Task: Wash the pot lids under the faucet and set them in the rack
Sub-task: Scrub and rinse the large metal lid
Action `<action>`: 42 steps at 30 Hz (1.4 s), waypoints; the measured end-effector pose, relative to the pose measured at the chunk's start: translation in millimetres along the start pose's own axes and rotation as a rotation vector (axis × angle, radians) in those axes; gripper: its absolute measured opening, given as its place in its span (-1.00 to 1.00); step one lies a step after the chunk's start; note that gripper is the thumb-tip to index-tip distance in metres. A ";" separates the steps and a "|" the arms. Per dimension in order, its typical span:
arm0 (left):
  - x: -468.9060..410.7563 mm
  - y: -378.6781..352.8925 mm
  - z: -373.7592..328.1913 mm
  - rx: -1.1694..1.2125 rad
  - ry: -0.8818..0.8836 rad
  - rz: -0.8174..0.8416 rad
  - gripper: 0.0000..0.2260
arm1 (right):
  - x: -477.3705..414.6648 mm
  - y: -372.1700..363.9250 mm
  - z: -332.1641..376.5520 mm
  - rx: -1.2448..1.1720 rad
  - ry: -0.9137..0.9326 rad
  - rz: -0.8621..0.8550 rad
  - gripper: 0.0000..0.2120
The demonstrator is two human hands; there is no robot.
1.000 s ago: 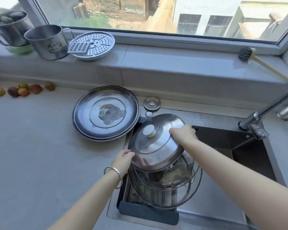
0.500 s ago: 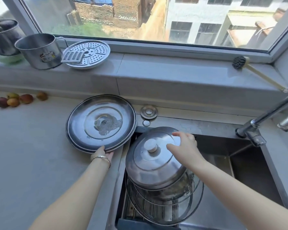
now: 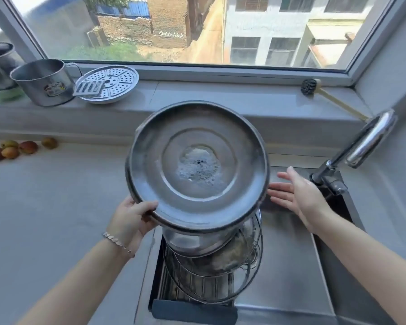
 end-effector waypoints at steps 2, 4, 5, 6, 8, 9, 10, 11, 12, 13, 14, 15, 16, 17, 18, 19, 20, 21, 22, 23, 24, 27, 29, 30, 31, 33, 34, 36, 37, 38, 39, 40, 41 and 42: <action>18.2 -20.6 1.6 -0.120 0.042 0.052 -0.83 | -3.6 21.7 -0.2 -0.088 -0.053 0.000 -0.63; 35.5 -41.7 11.2 -0.205 0.083 0.090 -0.85 | -7.0 48.9 -8.3 -0.102 -0.110 -0.054 -0.60; 42.1 -51.0 18.2 -0.234 0.101 0.094 -0.86 | -7.7 62.6 -15.8 -0.068 -0.143 -0.081 -0.59; 47.6 -60.1 25.5 -0.256 0.109 0.086 -0.86 | -9.2 78.5 -26.8 -0.007 -0.167 -0.119 -0.59; 54.8 -78.8 39.9 -0.294 0.117 0.057 -0.86 | -9.8 107.5 -49.7 0.076 -0.175 -0.164 -0.65; 57.1 -89.6 47.4 -0.300 0.126 0.050 -0.86 | -7.5 120.3 -59.9 0.122 -0.167 -0.172 -0.70; 60.0 -101.5 54.5 -0.293 0.143 0.043 -0.87 | -6.5 132.9 -71.1 0.164 -0.170 -0.183 -0.73; 61.7 -112.1 61.7 -0.274 0.166 0.025 -0.88 | -4.0 142.9 -79.7 0.176 -0.184 -0.195 -0.75; 63.3 -122.6 68.6 -0.242 0.186 -0.003 -0.89 | -3.6 152.8 -89.4 0.162 -0.211 -0.201 -0.76; 63.1 -131.1 75.7 -0.205 0.198 -0.036 -0.89 | -1.5 160.3 -96.5 0.135 -0.232 -0.200 -0.78; 62.7 -139.2 81.0 -0.173 0.194 -0.070 -0.88 | -1.2 168.2 -103.6 0.120 -0.247 -0.189 -0.79; 61.1 -146.4 85.5 -0.161 0.179 -0.104 -0.85 | -0.4 175.4 -109.6 0.111 -0.260 -0.169 -0.79; 59.6 -153.4 88.0 -0.173 0.144 -0.136 -0.82 | -0.8 182.4 -114.4 0.121 -0.271 -0.152 -0.78; 58.8 -159.5 89.8 -0.198 0.092 -0.169 -0.81 | -0.5 187.3 -115.6 0.131 -0.282 -0.126 -0.78; 59.9 -165.5 90.5 -0.224 0.041 -0.202 -0.81 | -2.1 192.3 -115.6 0.143 -0.289 -0.099 -0.77; 61.5 -170.3 91.1 -0.251 -0.004 -0.233 -0.81 | -6.3 196.3 -113.5 0.157 -0.283 -0.095 -0.77; 63.6 -175.0 90.9 -0.270 -0.045 -0.254 -0.83 | -13.9 200.6 -111.0 0.175 -0.265 -0.112 -0.78; 65.0 -178.5 91.4 -0.288 -0.081 -0.269 -0.84 | -24.5 204.6 -108.2 0.185 -0.248 -0.143 -0.77; 66.1 -181.8 91.7 -0.308 -0.110 -0.281 -0.83 | -35.6 207.8 -105.3 0.198 -0.237 -0.170 -0.74; 66.3 -184.0 92.6 -0.331 -0.131 -0.292 -0.80 | -47.3 208.1 -100.3 0.216 -0.218 -0.195 -0.69; 65.4 -185.8 93.6 -0.351 -0.148 -0.303 -0.80 | -58.3 207.2 -93.8 0.249 -0.205 -0.201 -0.61; 62.9 -188.6 98.1 -0.402 -0.180 -0.334 -0.86 | -87.6 198.3 -76.0 0.387 -0.215 -0.176 -0.36; 61.1 -188.5 101.2 -0.427 -0.193 -0.356 -0.83 | -102.8 192.2 -68.6 0.459 -0.229 -0.170 -0.30; 60.4 -187.4 102.2 -0.435 -0.193 -0.371 -0.82 | -110.3 189.7 -67.2 0.455 -0.233 -0.161 -0.31; 59.5 -186.6 102.7 -0.438 -0.188 -0.382 -0.82 | -117.1 187.6 -66.6 0.449 -0.237 -0.157 -0.33; 57.3 -184.6 102.7 -0.436 -0.169 -0.388 -0.85 | -126.1 184.0 -64.3 0.488 -0.235 -0.132 -0.44; 56.2 -184.4 102.2 -0.432 -0.159 -0.386 -0.84 | -129.1 182.5 -63.1 0.514 -0.238 -0.119 -0.54; 54.0 -185.1 100.4 -0.433 -0.149 -0.384 -0.82 | -134.3 180.6 -63.8 0.543 -0.259 -0.077 -0.62; 52.8 -185.9 99.8 -0.433 -0.149 -0.383 -0.82 | -136.4 179.6 -64.5 0.567 -0.265 -0.058 -0.61; 51.7 -186.6 99.6 -0.429 -0.150 -0.383 -0.82 | -137.6 178.9 -65.4 0.587 -0.264 -0.049 -0.60; 50.6 -187.4 99.5 -0.426 -0.154 -0.383 -0.81 | -139.9 179.5 -68.0 0.609 -0.265 -0.058 -0.59; 49.4 -187.9 99.6 -0.427 -0.158 -0.384 -0.80 | -139.9 180.3 -69.2 0.623 -0.273 -0.078 -0.59; 48.1 -188.2 99.9 -0.430 -0.159 -0.386 -0.79 | -140.3 181.2 -70.5 0.626 -0.284 -0.104 -0.59; 46.7 -187.7 100.6 -0.432 -0.158 -0.389 -0.78 | -139.4 181.9 -70.7 0.630 -0.296 -0.132 -0.58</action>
Point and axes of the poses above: each hand's wrist, its own x-axis away from the middle knuckle, its own y-axis out of the back of the hand, z = x × y, the point moved 3 cm from there along -x, towards the middle knuckle, and after that the axes turned 1 degree about z, right-handed, at the moved point
